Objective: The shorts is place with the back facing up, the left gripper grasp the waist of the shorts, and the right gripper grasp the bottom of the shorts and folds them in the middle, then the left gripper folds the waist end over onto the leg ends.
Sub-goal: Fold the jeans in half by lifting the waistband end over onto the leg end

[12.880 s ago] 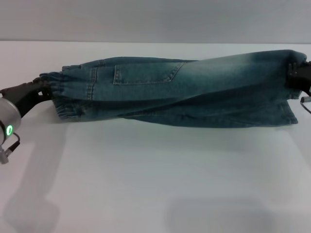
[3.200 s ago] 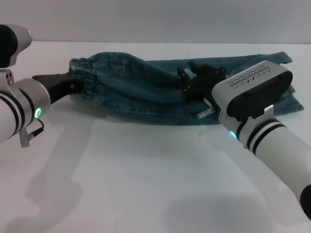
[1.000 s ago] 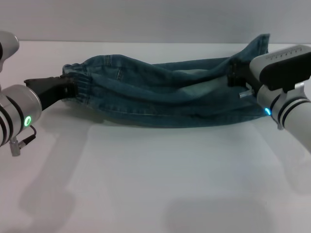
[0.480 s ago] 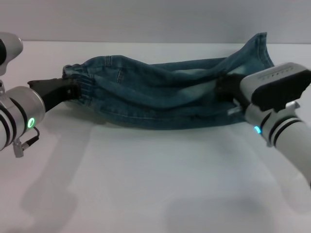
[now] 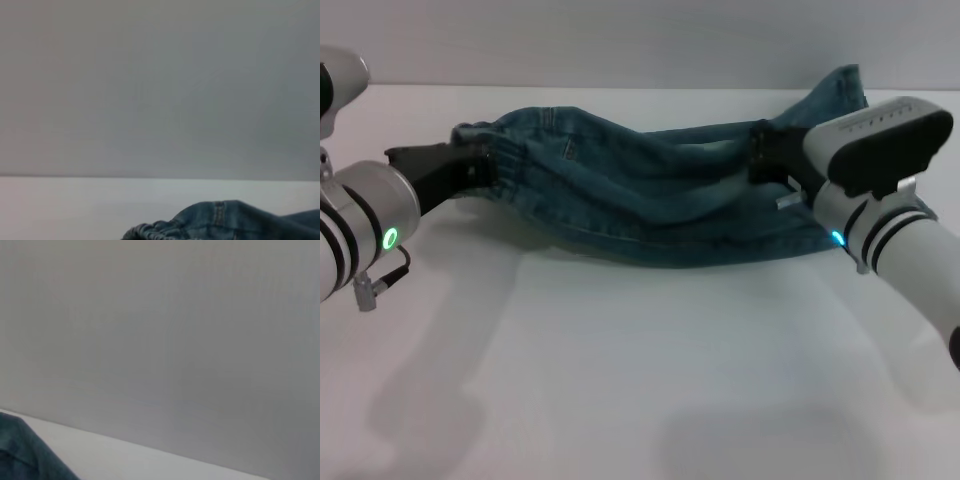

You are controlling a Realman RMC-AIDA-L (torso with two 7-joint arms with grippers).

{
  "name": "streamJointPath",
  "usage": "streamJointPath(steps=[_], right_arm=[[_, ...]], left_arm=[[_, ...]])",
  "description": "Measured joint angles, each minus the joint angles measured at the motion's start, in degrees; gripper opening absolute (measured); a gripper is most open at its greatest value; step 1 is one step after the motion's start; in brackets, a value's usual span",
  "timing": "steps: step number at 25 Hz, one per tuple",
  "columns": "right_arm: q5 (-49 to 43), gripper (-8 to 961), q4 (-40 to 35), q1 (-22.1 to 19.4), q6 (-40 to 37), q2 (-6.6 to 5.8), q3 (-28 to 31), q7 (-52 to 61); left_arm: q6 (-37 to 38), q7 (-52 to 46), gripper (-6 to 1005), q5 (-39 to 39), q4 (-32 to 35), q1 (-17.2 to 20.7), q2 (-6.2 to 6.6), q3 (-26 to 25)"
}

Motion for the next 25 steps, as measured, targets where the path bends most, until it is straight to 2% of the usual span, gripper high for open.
streamJointPath(steps=[9, 16, 21, 25], right_arm=[[-0.6, 11, -4.5, -0.5, 1.3, 0.4, -5.6, 1.7], [-0.6, 12, -5.8, -0.1, 1.4, 0.41, -6.8, 1.8], [-0.2, 13, -4.4, -0.3, 2.4, 0.47, -6.9, 1.8], [-0.1, 14, -0.3, 0.5, 1.7, 0.61, -6.6, 3.5]], left_arm=[[0.0, 0.0, 13, 0.0, -3.2, 0.4, 0.11, 0.3], [0.0, 0.0, 13, 0.0, -3.2, 0.4, 0.04, 0.1], [0.0, 0.0, 13, 0.0, -3.6, 0.4, -0.02, 0.0], [-0.2, 0.0, 13, 0.0, -4.4, 0.4, -0.02, 0.0]])
